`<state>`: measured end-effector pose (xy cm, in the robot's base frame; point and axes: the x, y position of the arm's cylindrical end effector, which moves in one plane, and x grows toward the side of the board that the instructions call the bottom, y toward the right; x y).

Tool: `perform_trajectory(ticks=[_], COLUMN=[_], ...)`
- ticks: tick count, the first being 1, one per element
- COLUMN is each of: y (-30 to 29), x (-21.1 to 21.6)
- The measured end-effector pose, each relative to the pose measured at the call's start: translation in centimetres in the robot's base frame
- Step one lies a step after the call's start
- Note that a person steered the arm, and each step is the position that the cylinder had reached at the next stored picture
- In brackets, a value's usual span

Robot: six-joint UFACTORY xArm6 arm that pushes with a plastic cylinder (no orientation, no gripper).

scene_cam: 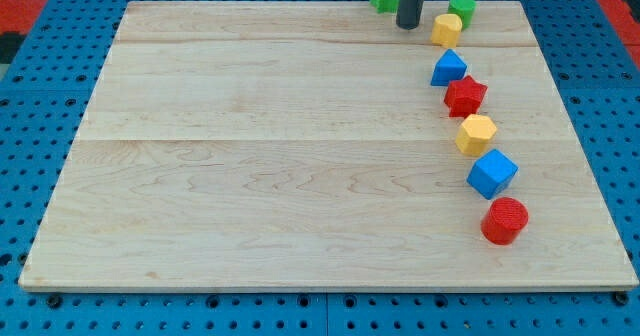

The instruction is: Push the yellow heart slightly to the right

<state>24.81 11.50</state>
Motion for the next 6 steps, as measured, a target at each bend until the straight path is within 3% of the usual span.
perform_trajectory(ticks=[2, 3, 5, 6], y=[4.4, -1.3, -0.9, 2.5], x=[0.6, 2.1, 9.0, 8.9])
